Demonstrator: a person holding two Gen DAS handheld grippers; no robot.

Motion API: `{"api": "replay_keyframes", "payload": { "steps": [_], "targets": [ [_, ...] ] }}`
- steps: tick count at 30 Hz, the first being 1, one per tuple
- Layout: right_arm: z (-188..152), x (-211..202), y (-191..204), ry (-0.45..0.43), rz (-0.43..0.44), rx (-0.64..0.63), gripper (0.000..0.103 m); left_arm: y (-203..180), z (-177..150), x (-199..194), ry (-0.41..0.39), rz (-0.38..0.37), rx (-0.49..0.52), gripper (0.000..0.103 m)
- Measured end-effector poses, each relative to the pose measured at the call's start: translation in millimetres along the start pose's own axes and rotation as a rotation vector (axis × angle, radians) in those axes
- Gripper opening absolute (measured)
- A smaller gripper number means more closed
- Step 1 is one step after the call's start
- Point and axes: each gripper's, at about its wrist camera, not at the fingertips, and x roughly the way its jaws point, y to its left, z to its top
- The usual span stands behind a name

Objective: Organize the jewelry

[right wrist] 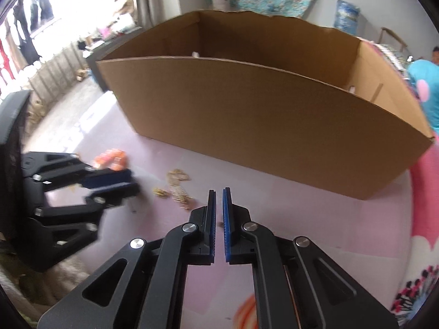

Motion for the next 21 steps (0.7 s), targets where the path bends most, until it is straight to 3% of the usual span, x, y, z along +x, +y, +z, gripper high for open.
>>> {"api": "replay_keyframes", "payload": {
  "steps": [2, 5, 7, 9, 11, 16, 21],
  "targets": [
    [-1.7, 3.4, -4.2, 0.019, -0.040, 0.008, 0.006, 0.1, 0.0, 0.1, -0.001, -0.001, 0.001, 0.014],
    [-0.1, 3.9, -5.1, 0.023, -0.032, 0.018, 0.011, -0.2, 0.1, 0.2, 0.000, -0.001, 0.000, 0.014],
    [1.3, 1.6, -3.6, 0.006, 0.005, 0.024, 0.031, -0.7, 0.1, 0.3, 0.000, 0.000, 0.000, 0.014],
    [2.9, -0.7, 2.5, -0.011, 0.073, 0.015, 0.036, -0.6, -0.1, 0.2, -0.001, 0.001, 0.000, 0.014],
    [3.4, 1.5, 11.0, -0.010, 0.116, -0.010, 0.036, -0.7, 0.0, 0.5, 0.000, 0.000, 0.001, 0.014],
    [3.0, 17.2, 24.4, 0.019, 0.127, -0.086, 0.035, -1.0, 0.2, 0.8, -0.001, 0.000, 0.000, 0.014],
    [0.0, 20.9, 31.9, 0.047, 0.123, -0.119, 0.010, -0.9, 1.7, 1.0, -0.001, -0.002, 0.001, 0.014]
  ]
}}
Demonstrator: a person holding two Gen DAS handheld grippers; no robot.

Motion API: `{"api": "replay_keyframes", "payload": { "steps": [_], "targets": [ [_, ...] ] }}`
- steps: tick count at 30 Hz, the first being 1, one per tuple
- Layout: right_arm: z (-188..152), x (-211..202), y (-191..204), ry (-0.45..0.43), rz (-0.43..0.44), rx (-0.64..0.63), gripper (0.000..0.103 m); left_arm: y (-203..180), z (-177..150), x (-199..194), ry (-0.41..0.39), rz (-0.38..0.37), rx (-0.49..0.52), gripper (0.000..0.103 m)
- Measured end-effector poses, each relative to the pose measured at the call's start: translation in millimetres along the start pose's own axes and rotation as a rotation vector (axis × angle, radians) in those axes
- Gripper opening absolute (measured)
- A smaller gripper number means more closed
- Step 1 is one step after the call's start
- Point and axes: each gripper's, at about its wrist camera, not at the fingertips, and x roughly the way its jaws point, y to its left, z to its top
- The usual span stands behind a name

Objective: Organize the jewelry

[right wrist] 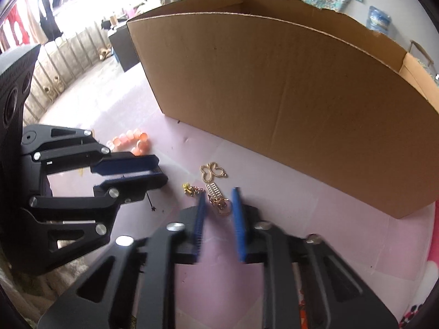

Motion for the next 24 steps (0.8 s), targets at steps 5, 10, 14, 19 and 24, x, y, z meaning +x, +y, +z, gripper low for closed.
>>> {"api": "replay_keyframes", "payload": {
  "steps": [5, 10, 14, 19, 24],
  "targets": [
    [2.4, -11.7, -7.8, -0.017, 0.017, 0.044, 0.004, -0.1, 1.6, -1.1, -0.002, 0.001, 0.000, 0.014],
    [-1.5, -27.9, -23.8, -0.059, 0.023, 0.106, 0.004, -1.2, 1.2, -0.7, -0.003, 0.004, 0.003, 0.014],
    [-7.2, -34.3, -33.7, -0.071, -0.041, 0.126, 0.004, -1.7, 0.8, 0.0, -0.003, 0.005, 0.004, 0.014],
    [-7.5, -31.5, -33.0, -0.047, -0.013, 0.132, 0.007, -2.0, -0.2, 0.1, -0.003, 0.004, 0.004, 0.014],
    [-2.8, -14.2, -11.7, -0.024, 0.001, 0.048, 0.028, -2.2, 0.5, 0.4, -0.003, 0.004, 0.003, 0.014]
  ]
}}
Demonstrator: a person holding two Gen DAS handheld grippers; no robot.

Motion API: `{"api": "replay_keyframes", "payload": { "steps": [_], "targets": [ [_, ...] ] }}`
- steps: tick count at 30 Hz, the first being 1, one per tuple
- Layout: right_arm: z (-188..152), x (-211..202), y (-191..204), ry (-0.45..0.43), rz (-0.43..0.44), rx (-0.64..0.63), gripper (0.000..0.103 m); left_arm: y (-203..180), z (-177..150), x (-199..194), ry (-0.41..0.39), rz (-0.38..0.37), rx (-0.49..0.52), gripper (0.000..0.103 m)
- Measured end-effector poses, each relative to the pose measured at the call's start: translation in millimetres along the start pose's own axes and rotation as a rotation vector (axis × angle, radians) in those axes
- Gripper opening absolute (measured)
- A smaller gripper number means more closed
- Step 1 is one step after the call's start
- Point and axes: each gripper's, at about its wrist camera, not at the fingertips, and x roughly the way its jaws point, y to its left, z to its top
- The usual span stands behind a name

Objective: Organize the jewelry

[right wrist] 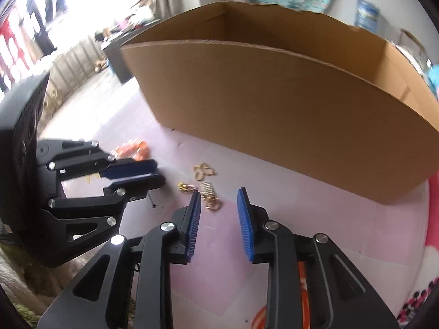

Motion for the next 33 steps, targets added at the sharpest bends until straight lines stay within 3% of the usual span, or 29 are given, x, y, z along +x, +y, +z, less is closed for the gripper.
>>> {"api": "replay_keyframes", "payload": {
  "steps": [3, 5, 6, 11, 17, 23, 26, 30, 33],
  "targets": [
    [3.1, 11.1, 3.8, 0.037, 0.001, -0.028, 0.027, -0.4, -0.2, -0.3, -0.001, 0.000, 0.000, 0.014],
    [0.8, 13.3, 10.1, 0.050, -0.018, -0.061, 0.021, -0.1, 0.3, 0.1, 0.000, -0.001, -0.001, 0.014],
    [0.2, 12.4, 13.5, 0.057, -0.022, -0.076, 0.011, 0.0, 0.3, -0.5, -0.001, -0.003, -0.002, 0.014],
    [2.4, 6.2, 7.7, 0.070, -0.017, -0.035, 0.010, 0.4, -1.2, 0.7, -0.004, -0.004, -0.002, 0.014],
    [12.1, -20.8, -5.5, -0.004, 0.048, 0.060, 0.010, 0.5, -2.5, 1.7, -0.005, -0.003, 0.000, 0.014],
    [2.7, -16.2, -28.5, 0.046, -0.131, 0.093, 0.011, 0.8, -2.5, 1.8, -0.005, -0.004, -0.004, 0.014],
    [0.0, -11.1, -34.2, 0.073, -0.164, 0.113, 0.012, 1.2, -2.8, 1.2, -0.005, -0.004, -0.002, 0.014],
    [11.6, -12.1, -24.5, 0.028, -0.084, 0.099, 0.025, 0.9, -2.5, 1.3, -0.004, -0.004, -0.002, 0.014],
    [19.3, -6.1, -11.5, 0.018, -0.033, 0.052, 0.025, 0.7, -2.4, 1.0, -0.004, -0.004, -0.002, 0.014]
  ]
}}
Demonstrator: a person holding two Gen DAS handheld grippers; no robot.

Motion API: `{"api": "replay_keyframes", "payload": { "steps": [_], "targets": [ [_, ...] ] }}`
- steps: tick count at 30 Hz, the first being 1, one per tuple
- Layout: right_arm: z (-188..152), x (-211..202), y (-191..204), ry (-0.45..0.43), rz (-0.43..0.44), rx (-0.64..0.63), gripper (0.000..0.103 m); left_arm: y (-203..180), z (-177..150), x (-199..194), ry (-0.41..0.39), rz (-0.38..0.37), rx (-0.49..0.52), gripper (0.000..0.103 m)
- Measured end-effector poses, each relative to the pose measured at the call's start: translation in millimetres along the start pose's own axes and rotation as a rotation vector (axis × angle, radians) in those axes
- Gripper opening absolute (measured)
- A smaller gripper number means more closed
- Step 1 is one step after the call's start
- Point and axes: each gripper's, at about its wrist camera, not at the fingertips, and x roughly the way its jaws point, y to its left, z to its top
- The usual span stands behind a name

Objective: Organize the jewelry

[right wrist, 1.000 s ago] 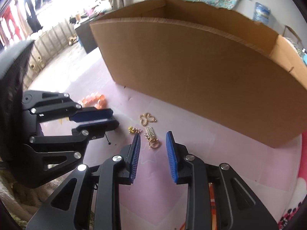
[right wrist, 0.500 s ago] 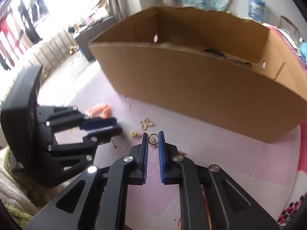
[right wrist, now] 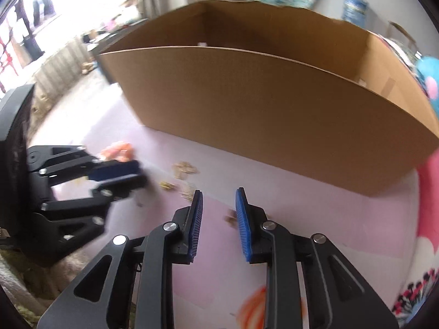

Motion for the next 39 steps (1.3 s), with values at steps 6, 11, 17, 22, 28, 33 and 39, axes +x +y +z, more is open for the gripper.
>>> {"api": "replay_keyframes", "payload": {
  "steps": [6, 11, 17, 22, 28, 33, 39],
  "targets": [
    [-1.8, 17.5, 21.7, 0.037, 0.027, -0.109, 0.023, 0.7, -0.1, -0.1, -0.001, -0.003, 0.000, 0.014],
    [4.1, 25.5, 26.8, 0.063, 0.040, -0.153, 0.006, 1.1, -0.5, -0.6, -0.005, -0.004, 0.001, 0.014],
    [7.3, 23.2, 23.8, 0.045, 0.063, -0.133, 0.003, 1.2, -1.7, -1.2, -0.010, -0.005, 0.002, 0.014],
    [11.1, 10.6, 14.1, 0.007, 0.062, -0.087, 0.003, 2.1, -2.9, -2.5, -0.014, -0.010, 0.000, 0.014],
    [10.5, -9.6, 3.7, -0.043, 0.065, -0.043, 0.003, 4.3, -5.4, -4.8, -0.014, -0.014, -0.001, 0.014],
    [9.6, -30.5, 4.3, -0.094, 0.073, -0.028, 0.003, 6.3, -4.3, -13.6, -0.020, -0.010, -0.010, 0.014],
    [13.1, -74.2, -1.7, -0.200, 0.096, -0.018, 0.003, 11.2, 14.1, -58.1, -0.108, -0.014, -0.025, 0.014]
  ]
}}
